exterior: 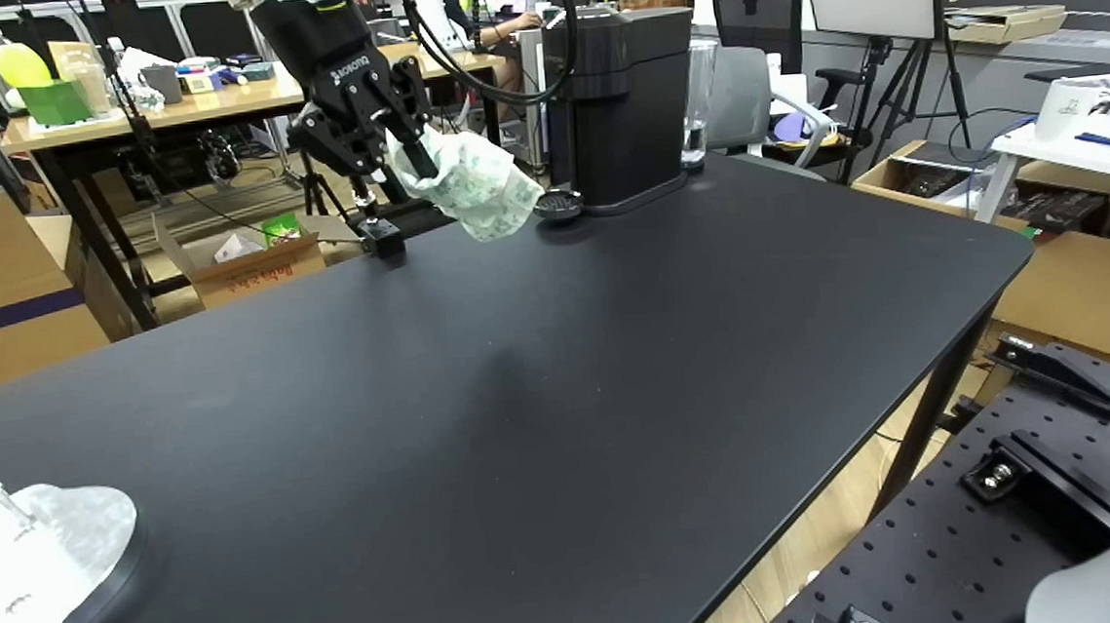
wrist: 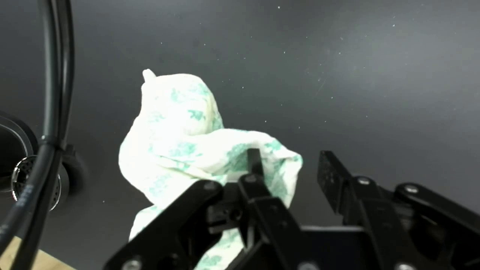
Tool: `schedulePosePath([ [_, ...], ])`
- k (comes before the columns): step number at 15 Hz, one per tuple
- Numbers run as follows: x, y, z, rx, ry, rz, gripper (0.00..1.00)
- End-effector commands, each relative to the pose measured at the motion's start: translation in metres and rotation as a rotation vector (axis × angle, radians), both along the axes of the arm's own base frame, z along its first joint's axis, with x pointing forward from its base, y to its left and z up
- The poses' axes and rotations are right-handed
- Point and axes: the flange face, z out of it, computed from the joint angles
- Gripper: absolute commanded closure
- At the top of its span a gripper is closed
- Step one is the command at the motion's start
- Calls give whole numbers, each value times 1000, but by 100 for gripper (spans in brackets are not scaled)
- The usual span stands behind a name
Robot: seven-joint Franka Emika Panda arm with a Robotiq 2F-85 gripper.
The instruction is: Hang the towel on the metallic object
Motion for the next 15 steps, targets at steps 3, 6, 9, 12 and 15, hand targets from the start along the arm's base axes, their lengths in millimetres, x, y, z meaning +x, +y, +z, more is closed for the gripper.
schedulePosePath([
  [3,-4,4,13,-1,-2,7,11],
  [6,-4,5,13,3,-7,16,0],
  [9,-4,4,13,8,-16,22,32],
  [12,-3,3,14,11,-18,25,54],
  [15,-3,2,15,11,-23,32,74],
])
